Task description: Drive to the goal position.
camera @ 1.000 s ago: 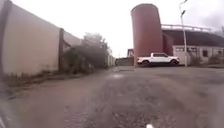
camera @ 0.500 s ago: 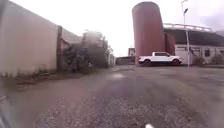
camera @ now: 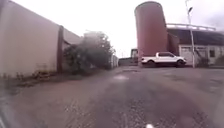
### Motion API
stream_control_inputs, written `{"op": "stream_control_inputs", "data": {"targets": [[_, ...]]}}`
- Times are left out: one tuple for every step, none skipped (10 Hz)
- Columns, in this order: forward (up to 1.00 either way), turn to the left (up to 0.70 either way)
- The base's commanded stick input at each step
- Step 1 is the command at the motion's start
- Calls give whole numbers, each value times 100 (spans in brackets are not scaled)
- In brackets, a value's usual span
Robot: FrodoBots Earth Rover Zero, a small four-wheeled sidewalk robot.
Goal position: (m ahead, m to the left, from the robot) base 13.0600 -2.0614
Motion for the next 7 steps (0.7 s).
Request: {"op": "stream_control_inputs", "data": {"targets": [[60, 0], [60, 0], [60, 0], [60, 0], [60, 0], [60, 0], [60, 0]]}}
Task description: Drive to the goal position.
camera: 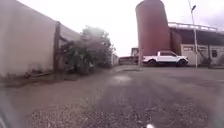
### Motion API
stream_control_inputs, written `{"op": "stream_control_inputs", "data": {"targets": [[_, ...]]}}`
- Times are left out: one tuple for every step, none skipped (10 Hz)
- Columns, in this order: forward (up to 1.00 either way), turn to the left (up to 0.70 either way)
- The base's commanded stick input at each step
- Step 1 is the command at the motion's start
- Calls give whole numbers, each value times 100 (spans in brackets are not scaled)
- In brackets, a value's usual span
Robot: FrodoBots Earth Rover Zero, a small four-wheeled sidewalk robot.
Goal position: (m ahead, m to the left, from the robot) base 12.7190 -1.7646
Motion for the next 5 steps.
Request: {"op": "stream_control_inputs", "data": {"targets": [[60, 0], [60, 0], [60, 0], [60, 0], [60, 0]]}}
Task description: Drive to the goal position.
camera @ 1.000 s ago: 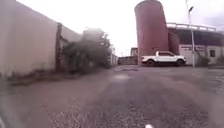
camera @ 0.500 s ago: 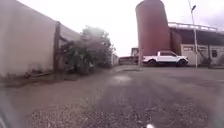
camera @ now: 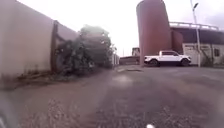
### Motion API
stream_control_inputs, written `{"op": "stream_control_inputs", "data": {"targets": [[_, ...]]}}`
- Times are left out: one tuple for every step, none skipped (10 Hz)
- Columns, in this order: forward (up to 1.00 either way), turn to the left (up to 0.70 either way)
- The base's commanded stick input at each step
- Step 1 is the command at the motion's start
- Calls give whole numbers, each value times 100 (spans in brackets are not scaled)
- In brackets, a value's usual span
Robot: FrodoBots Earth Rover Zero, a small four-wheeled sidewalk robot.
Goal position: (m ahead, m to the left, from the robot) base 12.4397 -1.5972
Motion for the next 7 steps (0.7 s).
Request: {"op": "stream_control_inputs", "data": {"targets": [[60, 0], [60, 0], [60, 0], [60, 0], [60, 0], [60, 0], [60, 0]]}}
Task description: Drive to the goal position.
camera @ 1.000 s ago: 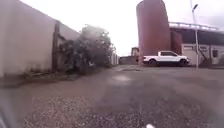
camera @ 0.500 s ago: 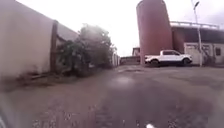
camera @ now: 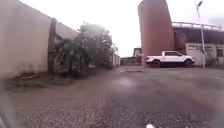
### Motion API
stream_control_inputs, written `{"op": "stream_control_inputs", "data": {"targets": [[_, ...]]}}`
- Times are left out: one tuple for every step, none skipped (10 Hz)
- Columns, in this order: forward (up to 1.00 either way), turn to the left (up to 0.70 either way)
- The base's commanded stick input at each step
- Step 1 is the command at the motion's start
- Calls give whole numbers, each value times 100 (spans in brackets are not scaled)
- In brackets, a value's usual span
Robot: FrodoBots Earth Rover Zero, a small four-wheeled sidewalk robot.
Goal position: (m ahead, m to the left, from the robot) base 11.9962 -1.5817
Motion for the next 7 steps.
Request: {"op": "stream_control_inputs", "data": {"targets": [[60, 0], [60, 0], [60, 0], [60, 0], [60, 0], [60, 0], [60, 0]]}}
